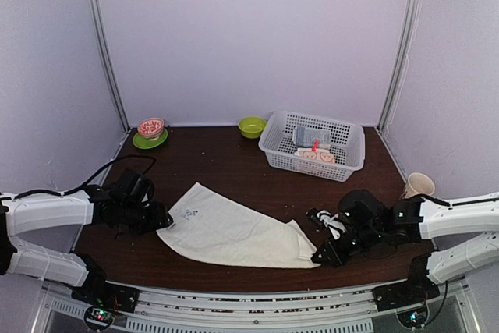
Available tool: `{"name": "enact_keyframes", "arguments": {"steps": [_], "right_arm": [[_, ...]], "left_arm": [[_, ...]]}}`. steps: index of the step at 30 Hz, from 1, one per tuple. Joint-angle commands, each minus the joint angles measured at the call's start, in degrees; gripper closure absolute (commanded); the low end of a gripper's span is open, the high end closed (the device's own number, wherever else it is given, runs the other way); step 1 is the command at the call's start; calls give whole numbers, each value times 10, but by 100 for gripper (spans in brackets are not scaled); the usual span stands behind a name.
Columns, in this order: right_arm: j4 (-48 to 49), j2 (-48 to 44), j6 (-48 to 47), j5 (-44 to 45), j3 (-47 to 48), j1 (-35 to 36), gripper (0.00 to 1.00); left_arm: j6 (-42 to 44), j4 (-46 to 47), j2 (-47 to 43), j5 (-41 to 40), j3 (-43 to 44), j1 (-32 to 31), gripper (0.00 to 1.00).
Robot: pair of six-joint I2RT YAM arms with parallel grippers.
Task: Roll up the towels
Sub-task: Flatten out the towel at the center of the board.
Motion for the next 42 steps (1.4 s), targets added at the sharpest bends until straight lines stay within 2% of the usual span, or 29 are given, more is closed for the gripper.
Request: {"name": "enact_keyframes", "arguments": {"steps": [1,2,4,6,20,23,26,29,33,37,42], "right_arm": [[-53,-4,-6,8,40,5,75],[-62,-9,-6,27,48,5,63],[-79,-11,-3,67,74,5,47],[-96,3,-1,88,99,6,41],[-192,128,-27,222,197,115,25],[-205,159,-34,261,211,127,25],[-198,190,-41,273,223,134,29],[-198,221,-42,291,236,136,38],[-202,246,-34,337,249,136,65],[-207,244,-32,365,258,135,100],[-166,187,-66,341,236,135,100]], "left_arm": [[21,-25,-19,0,28,3,30],[23,-29,-21,-3,31,3,29],[28,-36,-25,-9,35,3,28],[29,-38,-23,-10,40,3,27],[36,-65,-46,-26,46,3,27],[37,-68,-46,-32,47,3,27],[35,-73,-44,-34,54,3,28],[36,-85,-47,-39,64,3,28],[41,-93,-54,-47,72,3,28],[48,-86,-42,-44,88,4,28],[57,-49,47,-24,175,9,28]]}}
